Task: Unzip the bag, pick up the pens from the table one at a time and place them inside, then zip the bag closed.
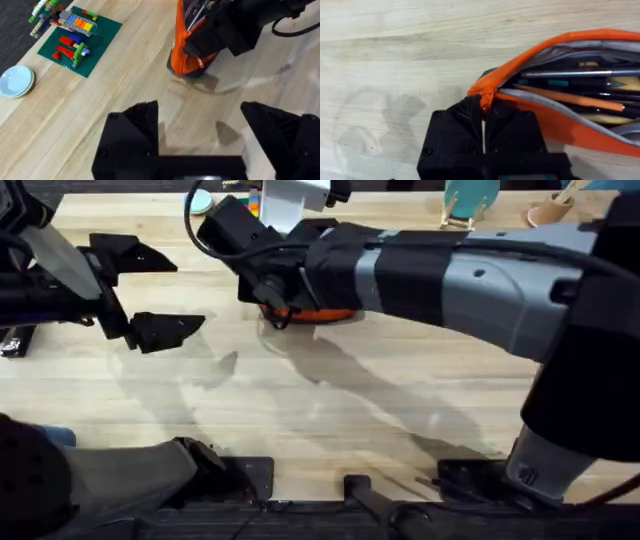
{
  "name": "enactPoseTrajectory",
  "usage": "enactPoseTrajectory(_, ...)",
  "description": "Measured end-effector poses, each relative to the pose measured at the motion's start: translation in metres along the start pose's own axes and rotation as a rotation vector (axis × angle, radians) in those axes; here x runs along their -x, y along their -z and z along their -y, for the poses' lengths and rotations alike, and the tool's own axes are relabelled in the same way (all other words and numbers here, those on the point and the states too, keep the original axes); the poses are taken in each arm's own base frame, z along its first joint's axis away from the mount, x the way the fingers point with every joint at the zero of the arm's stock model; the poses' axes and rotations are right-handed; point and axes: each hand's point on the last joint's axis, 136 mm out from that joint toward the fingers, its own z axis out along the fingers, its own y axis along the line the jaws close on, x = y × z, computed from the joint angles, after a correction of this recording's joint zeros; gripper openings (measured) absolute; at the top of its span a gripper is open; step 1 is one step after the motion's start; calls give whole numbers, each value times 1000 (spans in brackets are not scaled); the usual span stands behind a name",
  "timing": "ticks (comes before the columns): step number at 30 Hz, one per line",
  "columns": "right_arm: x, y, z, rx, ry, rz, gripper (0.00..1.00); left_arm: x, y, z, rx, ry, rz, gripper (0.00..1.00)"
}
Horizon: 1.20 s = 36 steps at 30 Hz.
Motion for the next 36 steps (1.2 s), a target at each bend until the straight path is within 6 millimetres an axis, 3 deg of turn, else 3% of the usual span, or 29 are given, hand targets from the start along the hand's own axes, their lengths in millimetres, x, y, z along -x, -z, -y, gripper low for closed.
enactPoseTrajectory(10, 0, 8, 3, -5, 45, -17, 33, 0, 0, 0, 0, 0, 0, 994)
enactPoseTrajectory(23, 13, 33, 2, 9, 61, -6, 32, 0, 0, 0, 0, -2, 0, 993)
enactPoseTrajectory(36, 16, 41, 3, 14, 62, -7, 31, 0, 0, 0, 0, -2, 0, 993)
